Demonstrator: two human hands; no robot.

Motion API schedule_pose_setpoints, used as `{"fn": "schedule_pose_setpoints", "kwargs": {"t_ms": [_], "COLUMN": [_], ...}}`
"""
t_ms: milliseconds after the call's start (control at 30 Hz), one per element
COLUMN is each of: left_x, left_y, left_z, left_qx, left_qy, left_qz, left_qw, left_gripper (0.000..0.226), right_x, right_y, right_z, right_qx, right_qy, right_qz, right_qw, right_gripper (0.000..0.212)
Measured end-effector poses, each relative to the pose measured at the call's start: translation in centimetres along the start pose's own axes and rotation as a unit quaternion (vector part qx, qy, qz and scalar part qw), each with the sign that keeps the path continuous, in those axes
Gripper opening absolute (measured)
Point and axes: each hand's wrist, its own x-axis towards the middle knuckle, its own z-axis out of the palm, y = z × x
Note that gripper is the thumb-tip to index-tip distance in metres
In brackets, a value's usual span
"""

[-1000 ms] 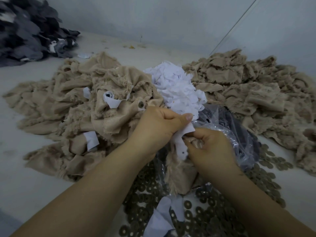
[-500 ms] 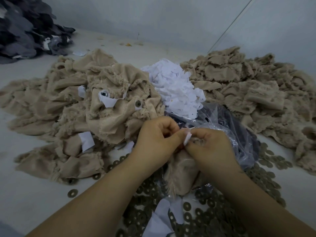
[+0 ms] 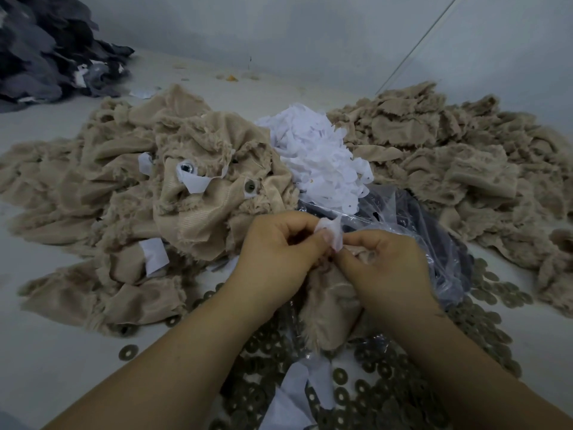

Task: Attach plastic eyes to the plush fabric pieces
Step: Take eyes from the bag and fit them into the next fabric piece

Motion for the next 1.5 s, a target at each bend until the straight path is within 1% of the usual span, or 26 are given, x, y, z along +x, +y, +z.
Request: {"fn": "schedule_pose_setpoints", "kwargs": {"t_ms": [67,133,167,233,267,333,400,467,533,600,667,733,767,867,933,967,1067,1133,1300,1433,1500], "left_x": [0.2,0.4,0.5,0.3,0.1,-0.2,-0.4,-0.4,-0.4,-0.4,-0.3,-0.2,-0.1,-0.2,-0.1,-0.1,0.0,0.0,0.2,0.2,0.2], "left_y": [0.5,1.2,1.4,1.8,1.9,1.7,1.3,1.1,1.0,0.8,0.7,0.5,0.4,0.4,0.2,0.1,-0.2,-0.2,-0.4,-0.5,-0.3], "left_z": [0.4,1.0,1.3,1.8,2.0,2.1,1.8,1.6,1.4,1.3,1.2,1.0,1.0,0.7,0.6,0.5,0.3,0.2,0.1,0.0,0.0], "left_qx": [-0.071,-0.122,-0.135,-0.151,-0.154,-0.151,-0.133,-0.107,-0.086,-0.074,-0.069,-0.067,-0.066,-0.057,-0.053,-0.05,-0.042,-0.038,-0.022,-0.007,0.0], "left_qy": [0.007,-0.021,-0.038,-0.061,-0.065,-0.053,-0.035,-0.03,-0.03,-0.028,-0.025,-0.024,-0.026,-0.035,-0.032,-0.027,-0.023,-0.033,-0.05,-0.059,-0.066], "left_qz": [-0.046,-0.071,-0.071,-0.068,-0.07,-0.088,-0.11,-0.121,-0.128,-0.139,-0.148,-0.154,-0.155,-0.152,-0.15,-0.148,-0.138,-0.135,-0.137,-0.133,-0.122], "left_qw": [0.996,0.99,0.988,0.984,0.983,0.983,0.984,0.986,0.988,0.987,0.986,0.986,0.985,0.986,0.987,0.987,0.989,0.99,0.989,0.989,0.99], "left_gripper": [0.016,0.017,0.019,0.02,0.02,0.025,0.028,0.027,0.03,0.031,0.03,0.03,0.031,0.032,0.03,0.029,0.026,0.024,0.025,0.023,0.021], "right_x": [0.0,-0.1,-0.2,-0.4,-0.4,-0.5,-0.4,-0.4,-0.4,-0.6,-0.7,-0.7,-0.6,-0.4,-0.3,-0.3,-0.2,-0.2,-0.3,-0.2,-0.2], "right_y": [-0.1,-0.3,-0.4,-0.5,-0.7,-0.8,-0.7,-0.6,-0.7,-1.1,-1.3,-1.1,-0.9,-0.4,-0.2,-0.2,-0.1,-0.3,-0.2,0.0,-0.1], "right_z": [-0.1,-0.1,-0.1,-0.1,-0.2,-0.2,-0.3,-0.3,-0.3,-0.3,-0.3,-0.3,-0.3,-0.1,0.1,0.1,0.2,0.2,0.2,0.3,0.3], "right_qx": [0.0,0.029,0.079,0.185,0.221,0.279,0.307,0.285,0.291,0.327,0.351,0.358,0.356,0.322,0.31,0.306,0.302,0.301,0.316,0.32,0.326], "right_qy": [-0.01,-0.023,-0.031,-0.048,-0.056,-0.082,-0.08,-0.049,-0.036,-0.058,-0.072,-0.074,-0.07,-0.053,-0.046,-0.043,-0.037,-0.033,-0.032,-0.037,-0.041], "right_qz": [0.012,0.017,0.029,0.077,0.102,0.127,0.122,0.1,0.083,0.084,0.094,0.103,0.107,0.125,0.135,0.141,0.156,0.167,0.178,0.179,0.175], "right_qw": [1.0,0.999,0.996,0.978,0.968,0.948,0.941,0.952,0.952,0.939,0.929,0.925,0.926,0.937,0.94,0.941,0.94,0.938,0.931,0.929,0.928], "right_gripper": [0.01,0.021,0.028,0.04,0.044,0.043,0.036,0.03,0.022,0.018,0.017,0.009,0.016,0.043,0.047,0.044,0.019,0.013,0.007,0.009,0.015]}}
